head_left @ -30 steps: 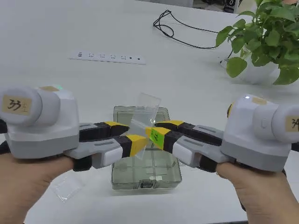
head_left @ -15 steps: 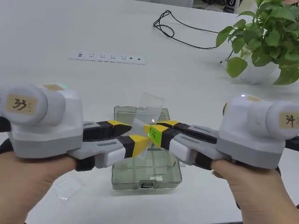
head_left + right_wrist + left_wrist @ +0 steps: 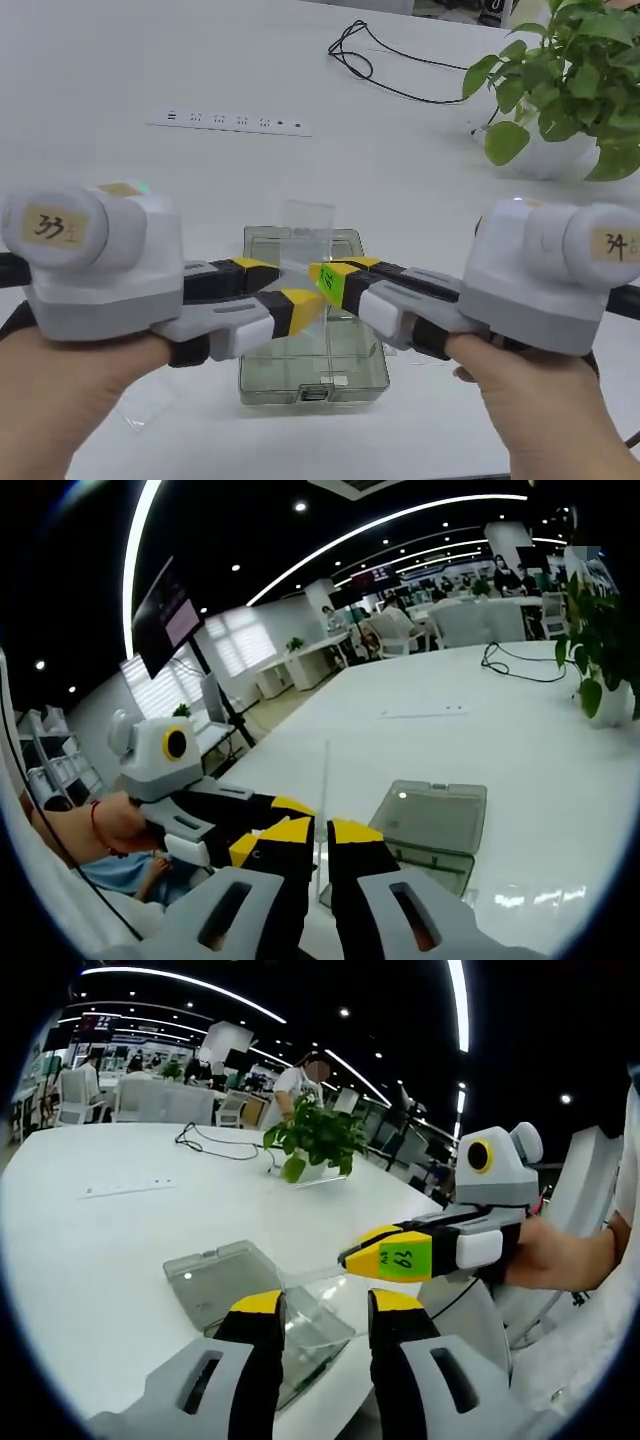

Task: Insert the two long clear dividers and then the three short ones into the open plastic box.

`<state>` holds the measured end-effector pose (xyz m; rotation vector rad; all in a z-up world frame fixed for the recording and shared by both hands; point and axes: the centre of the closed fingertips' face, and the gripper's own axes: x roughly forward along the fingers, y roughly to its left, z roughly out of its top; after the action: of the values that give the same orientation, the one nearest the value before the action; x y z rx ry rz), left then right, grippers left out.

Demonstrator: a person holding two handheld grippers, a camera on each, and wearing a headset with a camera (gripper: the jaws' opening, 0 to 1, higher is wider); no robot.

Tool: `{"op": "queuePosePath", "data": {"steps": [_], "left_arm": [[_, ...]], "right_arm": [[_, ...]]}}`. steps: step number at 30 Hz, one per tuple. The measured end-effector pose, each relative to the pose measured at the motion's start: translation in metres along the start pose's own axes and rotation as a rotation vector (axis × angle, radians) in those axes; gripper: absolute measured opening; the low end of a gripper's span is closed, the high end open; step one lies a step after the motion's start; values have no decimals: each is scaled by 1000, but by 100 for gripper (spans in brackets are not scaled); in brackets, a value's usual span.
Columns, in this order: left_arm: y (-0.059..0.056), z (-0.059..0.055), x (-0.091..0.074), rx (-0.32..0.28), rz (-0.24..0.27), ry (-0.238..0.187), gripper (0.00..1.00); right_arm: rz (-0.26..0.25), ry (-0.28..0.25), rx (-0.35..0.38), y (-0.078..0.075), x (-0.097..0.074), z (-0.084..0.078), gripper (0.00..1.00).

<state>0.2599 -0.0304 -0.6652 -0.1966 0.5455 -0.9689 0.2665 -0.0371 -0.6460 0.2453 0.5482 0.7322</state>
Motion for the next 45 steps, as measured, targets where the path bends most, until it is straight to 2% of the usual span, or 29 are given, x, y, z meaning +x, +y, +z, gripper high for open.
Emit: {"op": "queuePosePath", "data": {"steps": [8, 13, 17, 19, 23, 27, 32, 36, 39, 42, 45], "left_arm": [[0, -4, 0, 0, -9, 17, 31], [4, -3, -2, 13, -12, 7, 29], [7, -5, -7, 41, -15, 6, 31], [12, -10, -9, 67, -11, 24, 33], [17, -13, -16, 99, -21, 27, 39], [21, -16, -22, 160, -34, 16, 49], [27, -24, -26, 213, -51, 46, 60], [32, -29, -29, 256, -66, 55, 66], [34, -33, -30, 284, -77, 63, 71], [37, -40, -29, 313, -88, 78, 80], [39, -48, -29, 336, -97, 101, 84]], "right_arm": [[-3, -2, -7, 1, 2, 1, 6], [-10, -3, -7, 0, 0, 4, 6], [-36, -15, 14, -10, -5, 12, 6], [-59, -10, 15, -18, -6, 13, 6], [-92, 10, 33, -32, -10, 13, 6], [-122, 28, 65, -42, -13, 11, 6], [-158, 74, 84, -53, -14, 4, 6], [-211, 144, 119, -65, -14, -9, 6], [-227, 182, 134, -69, -11, -16, 6], [-267, 239, 151, -76, -9, -26, 6], [-297, 282, 171, -80, -7, -36, 6]]}}
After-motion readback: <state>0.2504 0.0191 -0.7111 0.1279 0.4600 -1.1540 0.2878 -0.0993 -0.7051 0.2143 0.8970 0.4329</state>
